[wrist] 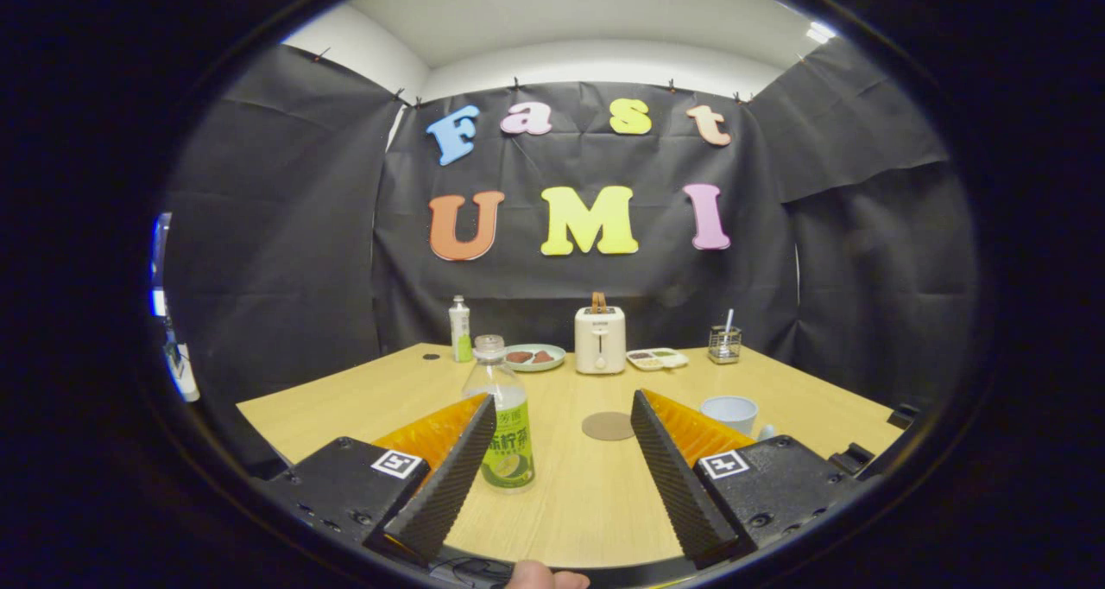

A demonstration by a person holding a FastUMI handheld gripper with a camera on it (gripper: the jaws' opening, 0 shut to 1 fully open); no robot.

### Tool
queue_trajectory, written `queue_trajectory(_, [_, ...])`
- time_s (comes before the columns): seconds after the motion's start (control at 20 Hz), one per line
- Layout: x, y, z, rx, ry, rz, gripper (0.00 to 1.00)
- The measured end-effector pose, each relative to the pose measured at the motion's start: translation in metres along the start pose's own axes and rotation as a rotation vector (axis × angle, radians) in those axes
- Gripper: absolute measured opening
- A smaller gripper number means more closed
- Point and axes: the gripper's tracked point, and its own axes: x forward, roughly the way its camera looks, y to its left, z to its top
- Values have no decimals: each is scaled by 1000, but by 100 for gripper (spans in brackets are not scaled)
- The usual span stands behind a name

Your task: Take the bottle from table, then pour the juice into the cup, finally place the bottle on the coaster

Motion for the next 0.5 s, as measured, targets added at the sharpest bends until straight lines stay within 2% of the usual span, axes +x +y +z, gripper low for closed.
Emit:
queue_trajectory(0.3, [29,25,-23,-35,28,33,100])
queue_trajectory(0.5, [51,35,-37,-51,51,24,100])
